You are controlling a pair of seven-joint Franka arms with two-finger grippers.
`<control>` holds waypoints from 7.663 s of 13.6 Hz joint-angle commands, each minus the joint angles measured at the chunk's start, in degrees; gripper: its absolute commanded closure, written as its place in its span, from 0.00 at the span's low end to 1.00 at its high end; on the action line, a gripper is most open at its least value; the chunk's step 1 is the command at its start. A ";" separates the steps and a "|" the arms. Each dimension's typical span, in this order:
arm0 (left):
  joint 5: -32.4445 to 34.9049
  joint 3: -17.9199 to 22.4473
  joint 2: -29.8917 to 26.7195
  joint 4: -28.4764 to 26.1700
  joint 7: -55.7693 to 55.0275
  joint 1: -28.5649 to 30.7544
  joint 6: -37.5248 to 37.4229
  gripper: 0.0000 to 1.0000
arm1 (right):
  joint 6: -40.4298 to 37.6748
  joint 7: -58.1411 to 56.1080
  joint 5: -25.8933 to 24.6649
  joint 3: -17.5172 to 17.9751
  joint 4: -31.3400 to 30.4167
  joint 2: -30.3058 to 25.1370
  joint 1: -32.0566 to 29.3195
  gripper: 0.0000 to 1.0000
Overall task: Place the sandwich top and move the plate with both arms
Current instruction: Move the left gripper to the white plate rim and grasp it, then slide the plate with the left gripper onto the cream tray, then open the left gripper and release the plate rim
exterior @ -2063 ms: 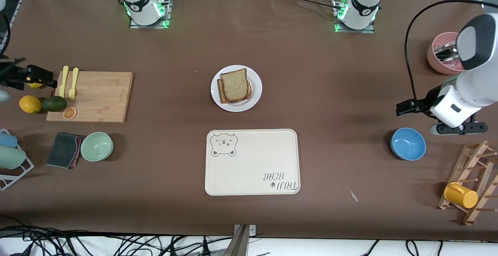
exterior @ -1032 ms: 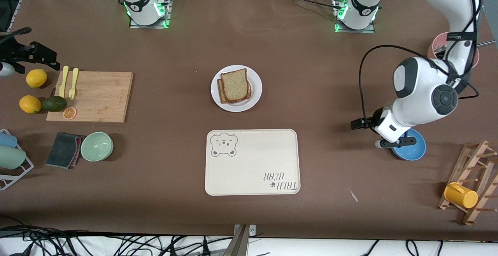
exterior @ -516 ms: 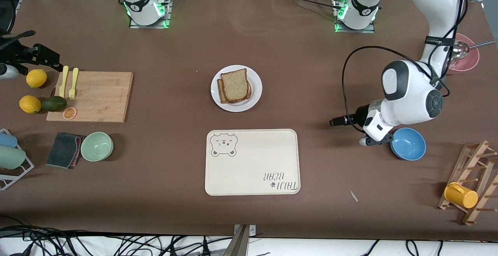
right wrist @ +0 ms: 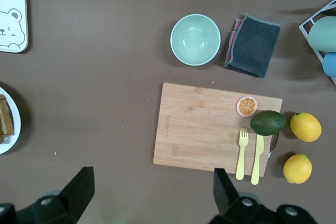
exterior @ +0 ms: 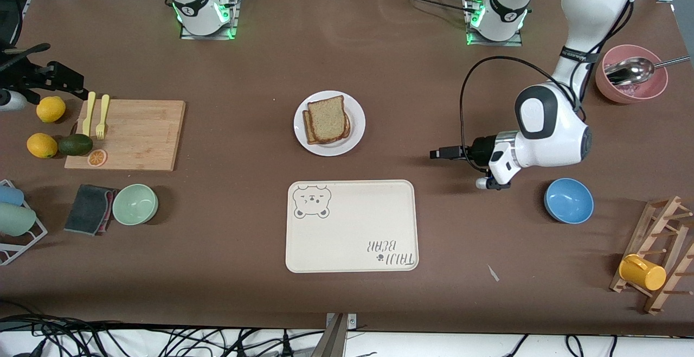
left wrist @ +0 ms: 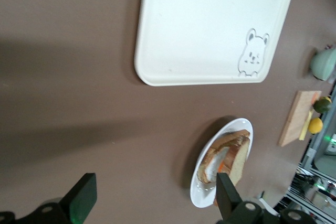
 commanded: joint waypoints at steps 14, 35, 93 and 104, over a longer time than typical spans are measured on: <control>-44.44 -19.27 -0.13 -14.96 31.05 -1.90 24.76 0.00 | -0.93 0.50 -0.08 0.11 0.98 0.18 -0.89 0.00; -75.76 -19.09 9.80 -9.87 57.44 -12.80 27.76 0.47 | -0.76 0.59 2.21 -0.07 1.07 1.58 -1.16 0.00; -75.76 -11.10 25.71 20.63 60.16 -9.38 32.86 0.75 | -0.23 0.15 2.30 0.11 1.24 1.50 -0.89 0.00; -71.12 -11.10 23.86 19.93 53.61 -7.09 32.95 0.11 | -0.41 0.06 2.30 0.20 1.24 1.41 -0.89 0.00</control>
